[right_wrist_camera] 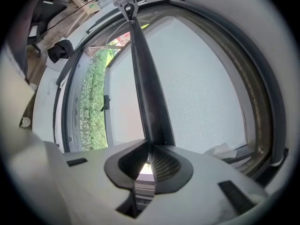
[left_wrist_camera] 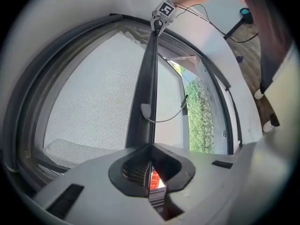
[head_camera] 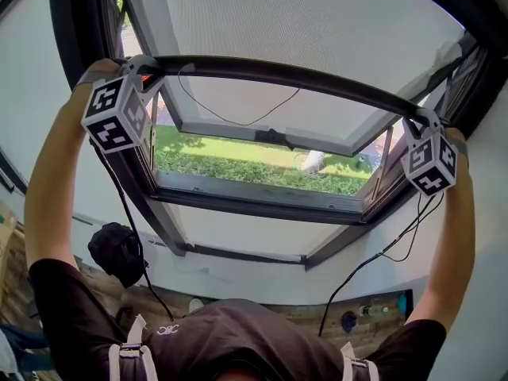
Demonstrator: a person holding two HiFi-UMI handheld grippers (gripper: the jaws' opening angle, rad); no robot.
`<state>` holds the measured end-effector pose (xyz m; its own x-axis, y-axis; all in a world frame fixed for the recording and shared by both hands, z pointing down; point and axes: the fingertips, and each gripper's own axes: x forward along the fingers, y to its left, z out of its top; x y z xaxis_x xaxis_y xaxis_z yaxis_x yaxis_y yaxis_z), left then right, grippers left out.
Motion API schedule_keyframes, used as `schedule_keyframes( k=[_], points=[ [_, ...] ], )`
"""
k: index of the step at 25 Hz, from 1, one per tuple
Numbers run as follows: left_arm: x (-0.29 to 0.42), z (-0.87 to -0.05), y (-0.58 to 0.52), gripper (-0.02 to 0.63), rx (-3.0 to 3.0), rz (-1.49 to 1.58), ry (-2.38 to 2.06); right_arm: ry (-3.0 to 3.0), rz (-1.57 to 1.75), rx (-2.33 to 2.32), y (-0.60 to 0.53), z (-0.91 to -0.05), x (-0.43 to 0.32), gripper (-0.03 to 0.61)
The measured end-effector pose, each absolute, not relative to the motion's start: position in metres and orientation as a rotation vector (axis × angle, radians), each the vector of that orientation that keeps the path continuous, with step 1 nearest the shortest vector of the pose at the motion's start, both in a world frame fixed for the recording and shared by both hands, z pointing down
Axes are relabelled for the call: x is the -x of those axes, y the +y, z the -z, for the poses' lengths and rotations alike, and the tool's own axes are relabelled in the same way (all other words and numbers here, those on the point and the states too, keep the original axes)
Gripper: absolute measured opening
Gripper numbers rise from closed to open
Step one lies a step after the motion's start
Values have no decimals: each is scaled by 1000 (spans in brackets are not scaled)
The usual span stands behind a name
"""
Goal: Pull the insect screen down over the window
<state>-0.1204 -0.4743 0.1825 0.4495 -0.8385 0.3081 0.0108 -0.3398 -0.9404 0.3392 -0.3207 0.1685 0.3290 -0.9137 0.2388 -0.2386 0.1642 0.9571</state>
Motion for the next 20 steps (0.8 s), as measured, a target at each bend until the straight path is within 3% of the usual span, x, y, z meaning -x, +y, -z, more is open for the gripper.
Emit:
schedule_keyframes(
  k=[20],
  points=[
    [128,-399,-465,31,1849,1374,478,-1266,383,-1171,-311,-376,-333,38]
  ],
)
